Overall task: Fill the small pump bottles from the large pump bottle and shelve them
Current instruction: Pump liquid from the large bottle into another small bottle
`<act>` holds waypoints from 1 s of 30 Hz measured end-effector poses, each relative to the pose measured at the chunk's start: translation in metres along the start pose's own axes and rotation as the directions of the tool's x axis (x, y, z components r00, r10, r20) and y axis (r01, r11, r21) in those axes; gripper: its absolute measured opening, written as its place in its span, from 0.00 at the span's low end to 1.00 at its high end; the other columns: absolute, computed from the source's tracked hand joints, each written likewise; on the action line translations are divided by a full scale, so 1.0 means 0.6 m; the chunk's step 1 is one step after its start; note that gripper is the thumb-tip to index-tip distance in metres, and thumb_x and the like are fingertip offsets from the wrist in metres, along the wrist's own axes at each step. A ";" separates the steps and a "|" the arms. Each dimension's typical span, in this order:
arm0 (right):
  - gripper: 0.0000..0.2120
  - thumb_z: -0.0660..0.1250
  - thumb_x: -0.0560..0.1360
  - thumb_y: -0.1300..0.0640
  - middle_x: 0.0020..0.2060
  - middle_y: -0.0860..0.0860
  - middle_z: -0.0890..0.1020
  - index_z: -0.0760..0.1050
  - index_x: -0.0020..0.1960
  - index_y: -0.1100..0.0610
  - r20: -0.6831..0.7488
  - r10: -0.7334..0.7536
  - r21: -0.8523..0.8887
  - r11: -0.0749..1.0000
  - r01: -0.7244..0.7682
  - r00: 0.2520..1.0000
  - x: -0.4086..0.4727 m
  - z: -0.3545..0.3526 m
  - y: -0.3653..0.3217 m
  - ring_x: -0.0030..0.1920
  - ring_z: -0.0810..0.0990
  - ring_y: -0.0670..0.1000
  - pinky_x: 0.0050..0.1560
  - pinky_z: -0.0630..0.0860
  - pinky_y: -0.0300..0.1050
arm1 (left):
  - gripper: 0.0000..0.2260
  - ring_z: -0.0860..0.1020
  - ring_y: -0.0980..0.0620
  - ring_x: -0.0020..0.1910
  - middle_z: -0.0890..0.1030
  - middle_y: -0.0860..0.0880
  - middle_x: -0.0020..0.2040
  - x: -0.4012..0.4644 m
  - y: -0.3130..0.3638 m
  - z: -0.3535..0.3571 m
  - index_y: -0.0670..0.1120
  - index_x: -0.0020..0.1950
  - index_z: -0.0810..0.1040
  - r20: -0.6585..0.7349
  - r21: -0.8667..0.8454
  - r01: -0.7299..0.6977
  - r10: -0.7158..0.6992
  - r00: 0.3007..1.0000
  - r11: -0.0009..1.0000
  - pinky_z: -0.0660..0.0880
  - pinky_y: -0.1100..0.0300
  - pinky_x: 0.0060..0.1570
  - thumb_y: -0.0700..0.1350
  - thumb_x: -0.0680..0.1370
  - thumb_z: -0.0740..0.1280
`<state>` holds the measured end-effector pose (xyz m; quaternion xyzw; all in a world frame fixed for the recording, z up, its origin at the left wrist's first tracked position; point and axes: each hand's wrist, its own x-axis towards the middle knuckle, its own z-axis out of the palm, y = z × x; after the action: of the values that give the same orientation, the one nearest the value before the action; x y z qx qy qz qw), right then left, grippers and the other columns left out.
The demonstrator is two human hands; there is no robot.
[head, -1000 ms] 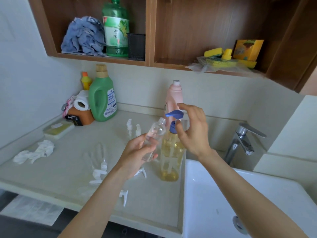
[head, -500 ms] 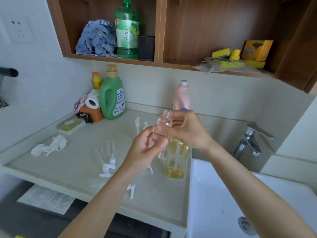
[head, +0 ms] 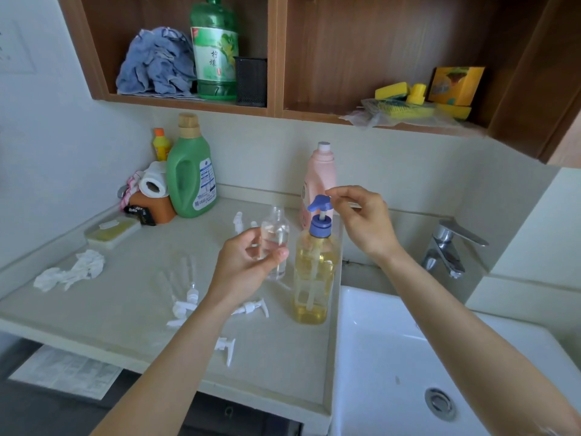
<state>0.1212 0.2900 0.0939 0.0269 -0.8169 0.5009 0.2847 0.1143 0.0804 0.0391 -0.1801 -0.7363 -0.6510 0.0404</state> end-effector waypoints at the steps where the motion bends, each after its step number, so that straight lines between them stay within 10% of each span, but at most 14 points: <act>1: 0.09 0.64 0.78 0.63 0.49 0.47 0.81 0.80 0.49 0.51 0.003 -0.001 -0.008 1.000 0.001 1.000 0.001 0.001 0.005 0.42 0.79 0.35 0.45 0.72 0.28 | 0.12 0.83 0.53 0.48 0.85 0.53 0.45 0.002 0.000 0.000 0.47 0.50 0.82 -0.009 0.009 -0.003 0.003 1.000 1.000 0.77 0.53 0.53 0.46 0.68 0.75; 12: 0.15 0.59 0.75 0.64 0.55 0.49 0.82 0.82 0.55 0.61 -0.002 -0.380 -0.129 0.917 0.376 0.925 -0.016 0.023 0.048 0.59 0.78 0.47 0.64 0.70 0.36 | 0.22 0.79 0.46 0.39 0.81 0.51 0.37 0.014 -0.022 0.032 0.52 0.50 0.80 -0.073 0.367 -0.078 0.112 0.991 0.927 0.78 0.50 0.43 0.64 0.62 0.69; 25: 0.15 0.58 0.70 0.67 0.49 0.54 0.83 0.82 0.49 0.62 -0.161 -0.487 -0.126 0.873 0.472 0.858 -0.005 0.049 0.068 0.52 0.79 0.50 0.57 0.72 0.39 | 0.13 0.74 0.58 0.29 0.80 0.47 0.37 0.024 -0.009 0.055 0.47 0.55 0.81 -0.053 0.142 -0.117 0.125 0.991 0.983 0.70 0.69 0.34 0.48 0.72 0.75; 30: 0.15 0.56 0.68 0.65 0.44 0.54 0.83 0.81 0.45 0.62 -0.225 -0.459 -0.117 0.888 0.444 0.859 -0.017 0.077 0.084 0.48 0.76 0.50 0.53 0.70 0.37 | 0.12 0.69 0.61 0.24 0.76 0.60 0.29 0.026 -0.018 0.055 0.47 0.55 0.82 -0.063 0.112 -0.072 0.079 0.995 0.991 0.65 0.72 0.29 0.42 0.72 0.74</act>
<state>0.0926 0.2738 0.0331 0.1466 -0.7607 0.3946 0.4942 0.1022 0.1147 0.0288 -0.1833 -0.7617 -0.6134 0.0995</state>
